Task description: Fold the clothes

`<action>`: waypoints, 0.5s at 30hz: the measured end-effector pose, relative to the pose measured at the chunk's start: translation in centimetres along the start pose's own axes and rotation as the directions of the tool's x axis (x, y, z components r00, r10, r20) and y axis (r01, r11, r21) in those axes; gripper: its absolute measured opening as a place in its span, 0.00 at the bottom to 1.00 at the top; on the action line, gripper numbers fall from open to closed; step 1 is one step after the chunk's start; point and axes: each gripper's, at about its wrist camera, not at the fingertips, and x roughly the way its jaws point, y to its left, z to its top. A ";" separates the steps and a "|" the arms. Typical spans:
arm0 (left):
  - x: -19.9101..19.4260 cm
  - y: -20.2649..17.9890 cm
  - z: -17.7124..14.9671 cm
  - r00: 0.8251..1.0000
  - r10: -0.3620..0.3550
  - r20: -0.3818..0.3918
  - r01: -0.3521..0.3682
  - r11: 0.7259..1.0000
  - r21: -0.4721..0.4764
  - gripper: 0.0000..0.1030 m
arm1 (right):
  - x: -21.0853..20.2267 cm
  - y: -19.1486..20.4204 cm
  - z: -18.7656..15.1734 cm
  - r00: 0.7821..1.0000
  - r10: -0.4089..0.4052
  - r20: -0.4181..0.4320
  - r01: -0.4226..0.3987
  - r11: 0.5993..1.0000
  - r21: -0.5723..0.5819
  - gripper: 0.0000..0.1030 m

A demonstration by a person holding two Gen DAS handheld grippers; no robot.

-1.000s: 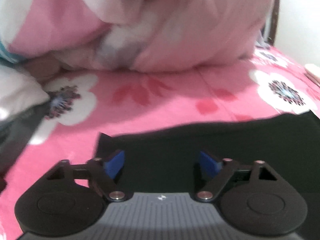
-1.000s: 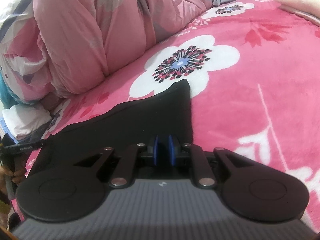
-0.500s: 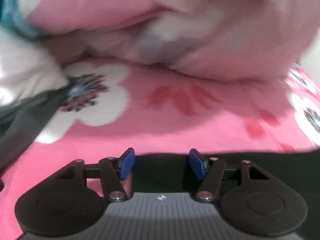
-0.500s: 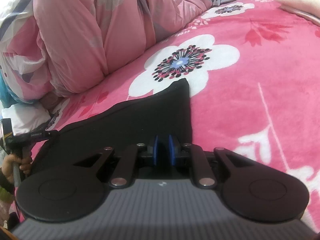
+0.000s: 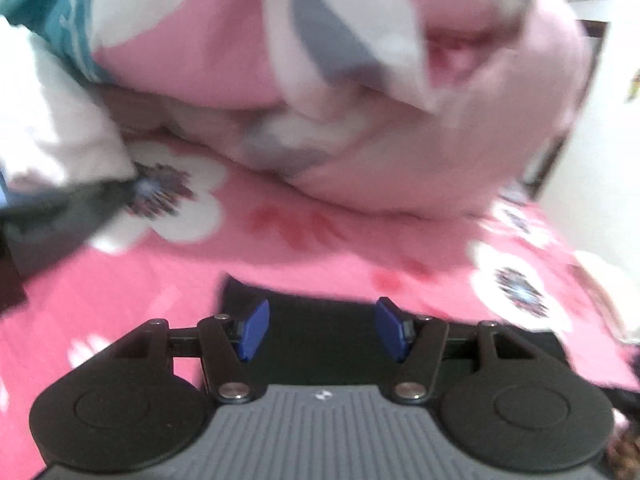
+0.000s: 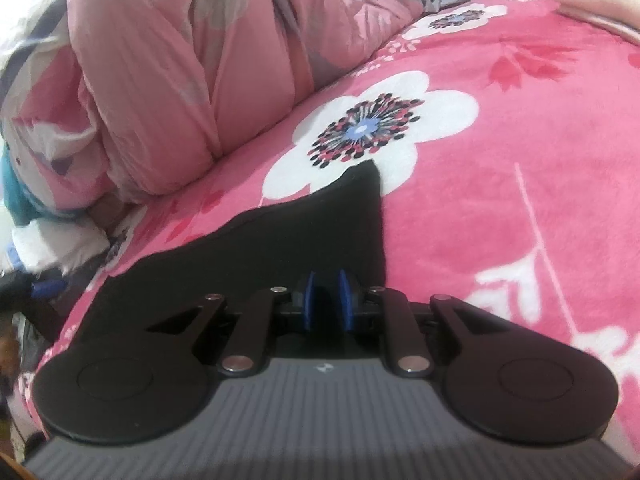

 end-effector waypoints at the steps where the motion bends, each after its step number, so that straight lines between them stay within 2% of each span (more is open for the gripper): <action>1: -0.5 -0.3 -0.9 1.000 -0.023 -0.002 0.023 1.000 0.007 0.57 | -0.4 0.7 0.1 1.000 -0.015 0.014 0.015 1.000 -0.016 0.17; 4: -1.0 -1.2 -3.7 0.999 -0.036 -0.005 0.037 0.997 0.074 0.57 | -1.1 4.3 0.1 1.000 -0.026 0.010 0.027 0.996 -0.089 0.17; 7: -0.4 -1.4 -6.0 1.000 -0.016 -0.014 0.018 0.989 0.144 0.57 | -0.5 9.4 -0.2 0.999 -0.006 -0.044 -0.002 0.982 -0.190 0.17; 12: 0.5 0.4 -8.0 1.000 0.015 0.007 -0.016 0.995 0.102 0.58 | 4.9 15.8 -0.8 0.989 0.003 -0.149 -0.047 0.957 -0.287 0.17; 15: 0.5 1.4 -8.6 0.999 -0.008 0.035 0.005 0.997 0.075 0.59 | 8.2 19.7 -1.1 0.977 0.004 -0.212 -0.078 0.937 -0.342 0.17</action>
